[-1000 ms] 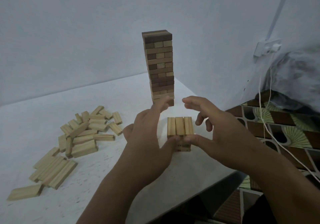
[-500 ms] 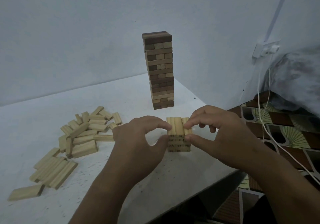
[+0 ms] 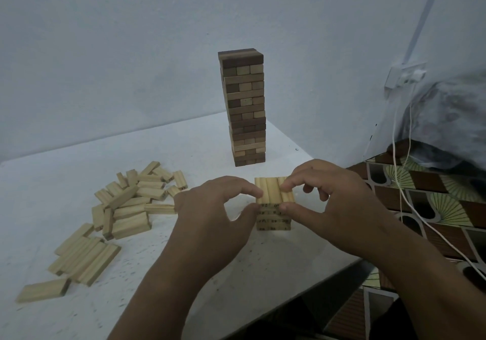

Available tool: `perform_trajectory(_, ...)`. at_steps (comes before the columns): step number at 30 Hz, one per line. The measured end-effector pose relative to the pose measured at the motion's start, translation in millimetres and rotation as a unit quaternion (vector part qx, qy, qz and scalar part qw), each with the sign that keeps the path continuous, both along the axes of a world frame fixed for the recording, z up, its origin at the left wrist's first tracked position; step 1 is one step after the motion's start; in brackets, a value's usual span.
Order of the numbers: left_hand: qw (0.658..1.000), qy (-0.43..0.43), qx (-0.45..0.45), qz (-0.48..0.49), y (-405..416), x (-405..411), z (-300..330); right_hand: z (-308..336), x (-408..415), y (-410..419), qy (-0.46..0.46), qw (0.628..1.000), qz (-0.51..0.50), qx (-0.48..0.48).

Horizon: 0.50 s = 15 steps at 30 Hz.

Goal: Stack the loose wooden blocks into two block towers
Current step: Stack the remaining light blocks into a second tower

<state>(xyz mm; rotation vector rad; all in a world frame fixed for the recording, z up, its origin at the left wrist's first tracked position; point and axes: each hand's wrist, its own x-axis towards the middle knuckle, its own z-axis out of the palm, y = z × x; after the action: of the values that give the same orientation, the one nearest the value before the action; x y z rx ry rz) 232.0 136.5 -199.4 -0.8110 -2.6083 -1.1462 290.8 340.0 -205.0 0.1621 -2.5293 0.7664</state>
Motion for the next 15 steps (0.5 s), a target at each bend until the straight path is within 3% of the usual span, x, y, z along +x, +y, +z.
perform_trajectory(15,1.000,-0.008,-0.010,0.010,-1.8,0.7,1.9,0.3,-1.3,-1.2,-0.006,1.000,-0.016,0.004)
